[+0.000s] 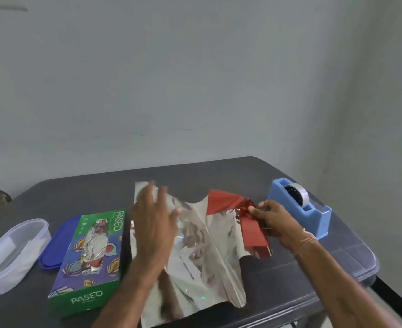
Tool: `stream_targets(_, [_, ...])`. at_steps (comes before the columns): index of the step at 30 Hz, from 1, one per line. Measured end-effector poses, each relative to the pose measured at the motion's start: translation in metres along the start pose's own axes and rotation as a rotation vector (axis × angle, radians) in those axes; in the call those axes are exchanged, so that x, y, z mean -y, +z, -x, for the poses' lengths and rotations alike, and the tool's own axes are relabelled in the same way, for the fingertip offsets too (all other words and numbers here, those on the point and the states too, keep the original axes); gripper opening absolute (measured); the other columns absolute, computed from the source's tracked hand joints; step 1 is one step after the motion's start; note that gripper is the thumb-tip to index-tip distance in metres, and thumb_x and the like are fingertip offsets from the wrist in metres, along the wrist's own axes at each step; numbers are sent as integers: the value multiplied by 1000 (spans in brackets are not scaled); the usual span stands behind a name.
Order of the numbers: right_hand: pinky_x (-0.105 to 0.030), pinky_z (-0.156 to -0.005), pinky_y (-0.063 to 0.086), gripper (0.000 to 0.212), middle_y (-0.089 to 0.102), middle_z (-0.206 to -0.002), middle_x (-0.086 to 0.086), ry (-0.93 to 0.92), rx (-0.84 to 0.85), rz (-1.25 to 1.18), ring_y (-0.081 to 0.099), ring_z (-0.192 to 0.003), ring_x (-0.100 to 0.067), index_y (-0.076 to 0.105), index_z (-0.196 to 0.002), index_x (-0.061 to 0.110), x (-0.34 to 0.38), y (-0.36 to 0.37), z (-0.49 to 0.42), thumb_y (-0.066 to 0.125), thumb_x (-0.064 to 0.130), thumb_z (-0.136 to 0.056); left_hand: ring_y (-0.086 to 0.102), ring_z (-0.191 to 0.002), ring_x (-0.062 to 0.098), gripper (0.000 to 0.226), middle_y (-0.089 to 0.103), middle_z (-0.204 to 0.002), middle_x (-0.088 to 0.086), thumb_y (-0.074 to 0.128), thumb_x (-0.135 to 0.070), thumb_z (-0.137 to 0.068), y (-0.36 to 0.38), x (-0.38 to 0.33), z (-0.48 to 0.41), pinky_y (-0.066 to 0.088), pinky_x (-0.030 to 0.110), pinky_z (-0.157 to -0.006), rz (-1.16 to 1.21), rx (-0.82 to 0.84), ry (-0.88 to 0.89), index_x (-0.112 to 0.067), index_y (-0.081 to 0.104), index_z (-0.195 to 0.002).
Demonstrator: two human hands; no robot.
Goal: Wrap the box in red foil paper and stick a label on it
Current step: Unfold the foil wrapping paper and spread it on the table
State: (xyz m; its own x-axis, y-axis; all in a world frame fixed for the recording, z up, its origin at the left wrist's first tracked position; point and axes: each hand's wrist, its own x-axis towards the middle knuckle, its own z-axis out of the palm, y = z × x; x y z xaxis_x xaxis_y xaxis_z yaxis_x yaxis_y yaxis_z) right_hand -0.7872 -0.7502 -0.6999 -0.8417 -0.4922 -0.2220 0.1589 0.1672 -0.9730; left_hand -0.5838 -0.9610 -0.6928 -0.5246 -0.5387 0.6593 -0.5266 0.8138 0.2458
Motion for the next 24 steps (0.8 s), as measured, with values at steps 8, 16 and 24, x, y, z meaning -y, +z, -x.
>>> stream_targets(8, [-33, -77, 52, 16, 68, -89, -3, -199, -214, 547, 62, -82, -21, 68, -90, 16, 4, -46, -8, 61, 26, -101, 2, -158, 28, 144, 6, -171, 6, -31, -96, -41, 62, -9, 57, 8, 54, -124, -26, 783, -12, -33, 14, -162])
stream_targets(16, [-27, -108, 47, 38, 65, -132, 12, -496, 290, 714, 60, -120, 1, 61, -136, 33, 19, 18, 46, 49, 51, -105, -8, -158, 25, 134, -2, -172, 6, -23, -97, -48, 74, -23, 69, -2, 58, -123, -2, 767, -29, -35, 9, -162])
stream_targets(24, [-62, -123, 0, 69, 5, -173, 5, -325, 174, 1325, 2, -160, -24, 19, -161, 40, -65, 6, -4, 34, 69, -100, -13, -157, 25, 101, -9, -171, 4, 6, -90, -78, 71, -22, 64, -5, 57, -124, -1, 798, 25, -35, 5, -162])
